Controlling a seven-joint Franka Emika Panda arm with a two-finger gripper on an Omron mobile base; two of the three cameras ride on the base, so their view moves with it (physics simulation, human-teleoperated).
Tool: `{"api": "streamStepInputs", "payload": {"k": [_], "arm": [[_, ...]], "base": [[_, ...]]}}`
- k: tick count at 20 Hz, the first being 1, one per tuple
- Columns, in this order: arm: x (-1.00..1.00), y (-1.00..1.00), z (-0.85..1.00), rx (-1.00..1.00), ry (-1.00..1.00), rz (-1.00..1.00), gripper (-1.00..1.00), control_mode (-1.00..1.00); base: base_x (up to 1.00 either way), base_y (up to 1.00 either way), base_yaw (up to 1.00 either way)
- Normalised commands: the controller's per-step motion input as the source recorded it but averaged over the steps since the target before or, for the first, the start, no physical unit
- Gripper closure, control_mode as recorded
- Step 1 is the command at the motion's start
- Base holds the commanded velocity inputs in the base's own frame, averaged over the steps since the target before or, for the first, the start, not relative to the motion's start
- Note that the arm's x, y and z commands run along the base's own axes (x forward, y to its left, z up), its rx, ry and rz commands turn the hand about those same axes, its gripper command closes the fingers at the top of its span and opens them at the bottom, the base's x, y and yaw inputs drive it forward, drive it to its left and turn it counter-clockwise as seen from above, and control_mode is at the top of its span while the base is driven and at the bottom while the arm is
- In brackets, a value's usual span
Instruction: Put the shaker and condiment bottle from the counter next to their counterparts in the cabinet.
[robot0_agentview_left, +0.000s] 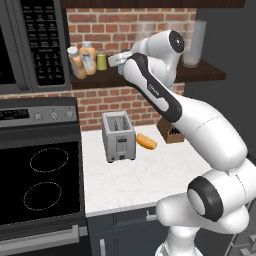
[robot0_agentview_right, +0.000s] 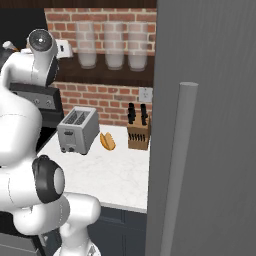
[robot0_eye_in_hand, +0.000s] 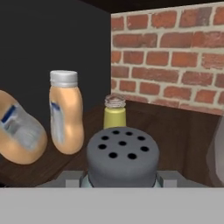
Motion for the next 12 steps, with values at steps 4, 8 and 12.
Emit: {"api": "streamStepInputs", "payload": {"k": [4,8,12], "arm": [[0.21,0.01,-0.01,-0.02,0.0,0.0,1.0,-1.0],[0.15,0.03,-0.02,-0.02,0.0,0.0,1.0,-1.0],[0.2,0.01,-0.02,-0.02,0.0,0.0,1.0,-1.0]], "base": [[0.0,0.0,0.0],[0.0,0.0,0.0],[0.0,0.0,0.0]]}}
